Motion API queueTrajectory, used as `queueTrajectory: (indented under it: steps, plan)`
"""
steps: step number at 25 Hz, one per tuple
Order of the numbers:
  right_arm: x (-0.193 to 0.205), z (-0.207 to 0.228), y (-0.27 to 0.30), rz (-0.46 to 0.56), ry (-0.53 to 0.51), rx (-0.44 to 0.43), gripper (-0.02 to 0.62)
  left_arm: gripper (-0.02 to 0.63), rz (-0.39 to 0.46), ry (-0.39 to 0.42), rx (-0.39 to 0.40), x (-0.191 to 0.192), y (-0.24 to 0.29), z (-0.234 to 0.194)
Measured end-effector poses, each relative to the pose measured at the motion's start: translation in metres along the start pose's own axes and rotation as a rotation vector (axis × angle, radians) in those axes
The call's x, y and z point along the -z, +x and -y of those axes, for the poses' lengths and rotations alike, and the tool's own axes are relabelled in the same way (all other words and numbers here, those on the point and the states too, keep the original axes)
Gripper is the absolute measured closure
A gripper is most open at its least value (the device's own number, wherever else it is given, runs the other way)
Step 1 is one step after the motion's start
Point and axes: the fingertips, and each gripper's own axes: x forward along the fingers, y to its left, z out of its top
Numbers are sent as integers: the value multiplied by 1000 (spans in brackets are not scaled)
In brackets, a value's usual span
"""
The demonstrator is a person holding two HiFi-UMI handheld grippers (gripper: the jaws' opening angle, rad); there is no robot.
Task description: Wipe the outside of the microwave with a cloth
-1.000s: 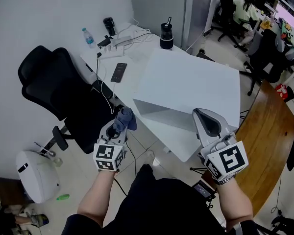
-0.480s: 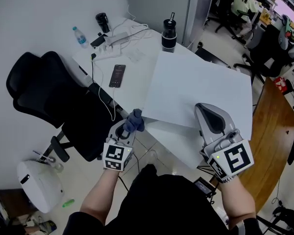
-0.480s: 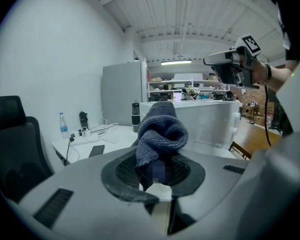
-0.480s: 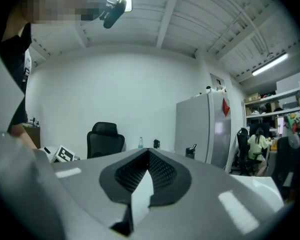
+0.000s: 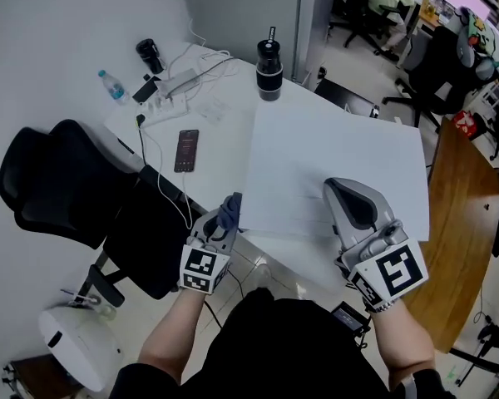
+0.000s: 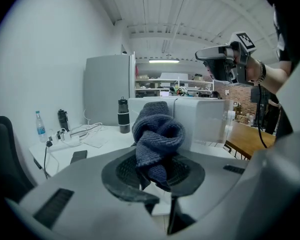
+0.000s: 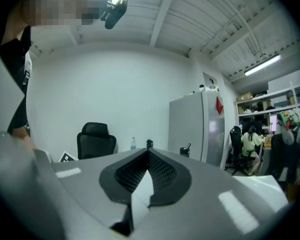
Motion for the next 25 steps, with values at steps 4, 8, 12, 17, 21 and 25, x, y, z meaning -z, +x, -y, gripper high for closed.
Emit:
queueTrajectory:
  steps: [4, 8, 12, 17, 21, 25]
  plan:
    - [0, 9, 3, 2, 15, 33, 595, 523, -7, 13, 35, -5, 17, -8]
    - [1, 19, 3, 3, 25, 67, 595, 523, -15, 23, 56, -8, 34, -17]
    - [3, 30, 2, 1, 32, 106, 595, 523, -15, 7, 74, -17, 54, -28]
    - [7, 46, 1, -4, 53, 151, 595, 523, -12, 12, 87, -25, 80, -43]
    - [11, 60, -1, -12, 72, 183, 595, 523, -12, 11, 95, -31, 99, -52]
    - [12, 70, 1, -19, 77, 207, 595, 523, -14, 13, 102, -36, 119, -63]
